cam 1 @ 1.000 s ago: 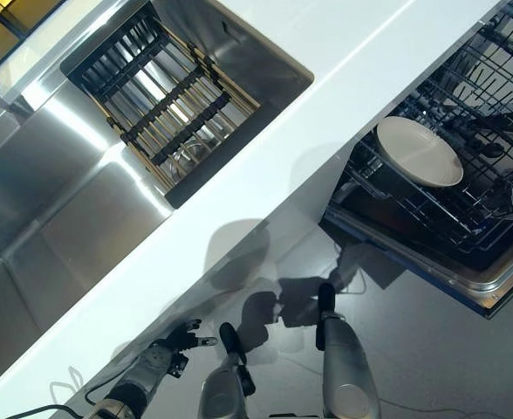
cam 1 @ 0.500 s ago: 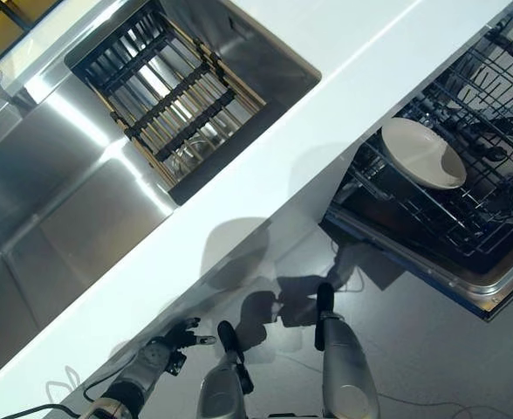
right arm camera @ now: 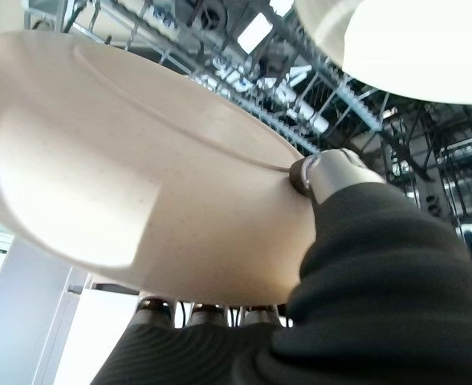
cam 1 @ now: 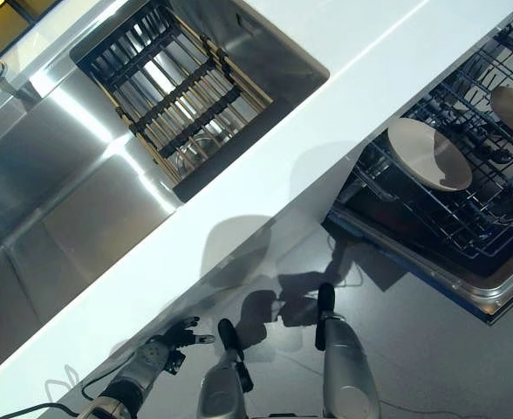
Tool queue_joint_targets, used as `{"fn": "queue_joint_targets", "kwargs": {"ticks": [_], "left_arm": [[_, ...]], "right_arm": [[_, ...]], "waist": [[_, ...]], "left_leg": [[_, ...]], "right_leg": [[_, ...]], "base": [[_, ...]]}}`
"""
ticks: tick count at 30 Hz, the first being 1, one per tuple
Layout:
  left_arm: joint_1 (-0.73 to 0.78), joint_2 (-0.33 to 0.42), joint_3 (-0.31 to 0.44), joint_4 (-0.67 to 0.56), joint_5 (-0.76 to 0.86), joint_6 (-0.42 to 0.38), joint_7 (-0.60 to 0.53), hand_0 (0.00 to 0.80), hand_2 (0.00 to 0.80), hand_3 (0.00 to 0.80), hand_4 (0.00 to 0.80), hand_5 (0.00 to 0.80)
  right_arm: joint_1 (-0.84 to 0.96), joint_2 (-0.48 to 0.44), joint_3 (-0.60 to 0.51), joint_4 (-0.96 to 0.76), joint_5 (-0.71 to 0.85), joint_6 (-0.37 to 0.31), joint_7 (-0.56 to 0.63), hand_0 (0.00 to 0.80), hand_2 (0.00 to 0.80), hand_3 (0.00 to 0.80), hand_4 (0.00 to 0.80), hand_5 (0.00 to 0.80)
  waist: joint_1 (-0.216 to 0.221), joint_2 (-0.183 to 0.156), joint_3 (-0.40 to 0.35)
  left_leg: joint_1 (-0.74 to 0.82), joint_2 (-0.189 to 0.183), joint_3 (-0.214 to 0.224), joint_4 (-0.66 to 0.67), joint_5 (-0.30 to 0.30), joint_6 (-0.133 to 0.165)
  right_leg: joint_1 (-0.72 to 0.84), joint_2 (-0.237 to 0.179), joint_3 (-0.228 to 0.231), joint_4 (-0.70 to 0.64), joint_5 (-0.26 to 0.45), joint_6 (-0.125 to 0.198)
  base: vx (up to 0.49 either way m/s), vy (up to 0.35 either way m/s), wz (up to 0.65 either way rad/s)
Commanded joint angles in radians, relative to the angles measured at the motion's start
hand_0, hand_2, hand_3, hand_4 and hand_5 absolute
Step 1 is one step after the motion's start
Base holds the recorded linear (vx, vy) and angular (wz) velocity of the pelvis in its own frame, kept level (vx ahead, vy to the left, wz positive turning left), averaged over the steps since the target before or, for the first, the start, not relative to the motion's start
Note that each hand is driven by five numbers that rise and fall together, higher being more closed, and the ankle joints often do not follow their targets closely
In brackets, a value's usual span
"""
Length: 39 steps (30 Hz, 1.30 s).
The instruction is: Take plates into dishwasher
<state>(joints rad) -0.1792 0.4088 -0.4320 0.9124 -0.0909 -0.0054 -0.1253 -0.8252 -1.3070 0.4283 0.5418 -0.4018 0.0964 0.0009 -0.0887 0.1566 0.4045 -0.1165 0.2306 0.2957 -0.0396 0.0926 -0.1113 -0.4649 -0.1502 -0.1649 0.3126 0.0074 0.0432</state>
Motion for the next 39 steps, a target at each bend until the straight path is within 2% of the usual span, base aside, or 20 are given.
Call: {"fn": "queue_joint_targets", "kwargs": {"ticks": [1,10,17,23,30,39], "left_arm": [[-0.039,0.066,-0.017,0.012,0.030,0.004,0.008,0.000,0.000,0.000,0.000,0.000],[-0.049,0.034,-0.040,0.008,0.029,0.005,0.025,0.000,0.000,0.000,0.000,0.000],[-0.055,0.005,-0.056,0.011,0.020,0.003,0.038,0.000,0.000,0.000,0.000,0.000],[-0.051,-0.011,-0.068,0.008,0.011,0.001,0.051,0.000,0.000,0.000,0.000,0.000],[-0.053,-0.009,-0.068,0.010,0.005,0.002,0.046,0.000,0.000,0.000,0.000,0.000],[-0.068,-0.001,-0.075,0.011,0.004,0.002,0.038,0.000,0.000,0.000,0.000,0.000]], "right_arm": [[-0.129,0.040,0.023,0.048,0.023,0.057,-0.013,0.800,0.800,0.800,0.800,0.800],[-0.194,0.132,-0.001,0.125,0.270,0.223,0.002,0.800,0.800,0.800,0.800,0.800],[-0.247,0.191,-0.006,0.191,0.363,0.272,-0.012,0.800,0.800,0.800,0.800,0.800],[-0.281,0.205,0.017,0.224,0.335,0.259,-0.028,0.800,0.800,0.800,0.800,0.800],[-0.300,0.207,0.040,0.211,0.289,0.262,-0.017,0.800,0.800,0.800,0.800,0.800],[-0.328,0.216,0.098,0.205,0.190,0.228,0.025,0.800,0.800,0.800,0.800,0.800]], "waist": [[0.017,-0.071,-0.005],[0.030,-0.047,0.007],[0.037,-0.032,0.014],[0.045,-0.020,0.015],[0.046,-0.020,0.016],[0.054,-0.020,0.026]], "left_leg": [[-0.056,0.009,-0.038,0.084,0.039,-0.035],[-0.067,0.005,-0.049,0.097,0.042,-0.035],[-0.072,-0.001,-0.055,0.103,0.045,-0.033],[-0.072,-0.007,-0.057,0.097,0.045,-0.031],[-0.075,-0.010,-0.055,0.092,0.045,-0.029],[-0.094,-0.015,-0.064,0.096,0.042,-0.024]], "right_leg": [[0.110,-0.019,-0.077,-0.093,-0.013,-0.006],[0.096,-0.029,-0.077,-0.075,-0.020,-0.013],[0.086,-0.038,-0.074,-0.063,-0.024,-0.019],[0.083,-0.046,-0.076,-0.060,-0.024,-0.020],[0.076,-0.050,-0.075,-0.053,-0.024,-0.017],[0.062,-0.056,-0.075,-0.042,-0.022,-0.013]], "base": [[0.000,0.000,0.00],[0.003,0.007,0.00],[0.004,0.027,0.00],[0.000,0.000,0.00],[0.000,0.000,0.00],[-0.004,-0.005,0.01]]}}
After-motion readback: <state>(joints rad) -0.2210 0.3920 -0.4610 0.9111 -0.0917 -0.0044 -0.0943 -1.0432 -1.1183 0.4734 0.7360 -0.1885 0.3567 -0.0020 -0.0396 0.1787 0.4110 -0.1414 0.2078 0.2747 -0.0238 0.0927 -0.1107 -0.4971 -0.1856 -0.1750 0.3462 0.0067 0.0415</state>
